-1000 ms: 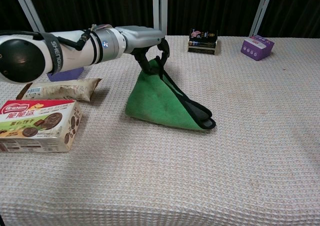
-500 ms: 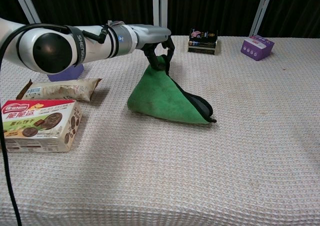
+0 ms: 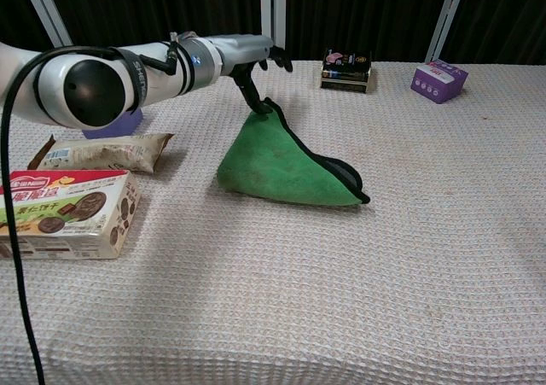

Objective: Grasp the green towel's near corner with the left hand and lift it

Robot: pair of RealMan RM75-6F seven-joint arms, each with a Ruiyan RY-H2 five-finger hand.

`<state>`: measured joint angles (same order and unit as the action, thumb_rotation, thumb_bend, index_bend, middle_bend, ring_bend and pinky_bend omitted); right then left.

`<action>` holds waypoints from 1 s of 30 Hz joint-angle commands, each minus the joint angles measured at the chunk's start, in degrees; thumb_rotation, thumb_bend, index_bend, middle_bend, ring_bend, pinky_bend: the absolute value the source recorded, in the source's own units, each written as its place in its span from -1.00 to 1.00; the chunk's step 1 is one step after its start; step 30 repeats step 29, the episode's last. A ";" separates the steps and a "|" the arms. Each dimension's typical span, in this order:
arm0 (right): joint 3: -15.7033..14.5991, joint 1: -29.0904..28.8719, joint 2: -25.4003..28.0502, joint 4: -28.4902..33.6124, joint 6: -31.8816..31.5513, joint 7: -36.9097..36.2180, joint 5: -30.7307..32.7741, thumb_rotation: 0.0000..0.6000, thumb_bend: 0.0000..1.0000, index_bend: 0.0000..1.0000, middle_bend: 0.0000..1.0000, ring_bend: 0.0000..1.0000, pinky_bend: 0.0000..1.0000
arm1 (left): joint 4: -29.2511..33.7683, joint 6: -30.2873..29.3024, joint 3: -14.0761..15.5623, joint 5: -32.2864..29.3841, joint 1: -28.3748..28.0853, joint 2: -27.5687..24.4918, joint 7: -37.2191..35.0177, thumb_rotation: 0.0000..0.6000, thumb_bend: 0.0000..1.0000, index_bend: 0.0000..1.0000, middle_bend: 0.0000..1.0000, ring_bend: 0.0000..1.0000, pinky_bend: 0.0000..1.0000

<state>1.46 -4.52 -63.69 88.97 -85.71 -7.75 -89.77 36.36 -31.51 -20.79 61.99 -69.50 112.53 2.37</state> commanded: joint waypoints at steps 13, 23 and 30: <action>-0.42 0.37 0.82 -1.85 -0.22 -3.84 -0.64 1.00 -0.39 -0.77 -0.87 -1.00 -0.91 | 46.29 -34.85 6.80 -0.42 32.87 -34.92 7.40 1.00 -0.58 -0.57 -0.76 -0.74 -0.80; -0.90 -0.13 -0.51 -3.40 0.27 -5.61 -1.86 1.00 -0.39 -0.77 -0.84 -1.00 -0.91 | 53.59 -51.65 19.93 12.53 51.21 -43.10 -0.23 1.00 -0.58 -0.57 -0.76 -0.74 -0.80; -1.57 0.29 -1.83 -3.91 -0.22 -5.48 -2.60 1.00 -0.39 -0.77 -0.84 -1.00 -0.91 | 55.49 -58.01 24.92 18.77 58.40 -43.80 -3.60 1.00 -0.58 -0.54 -0.76 -0.74 -0.80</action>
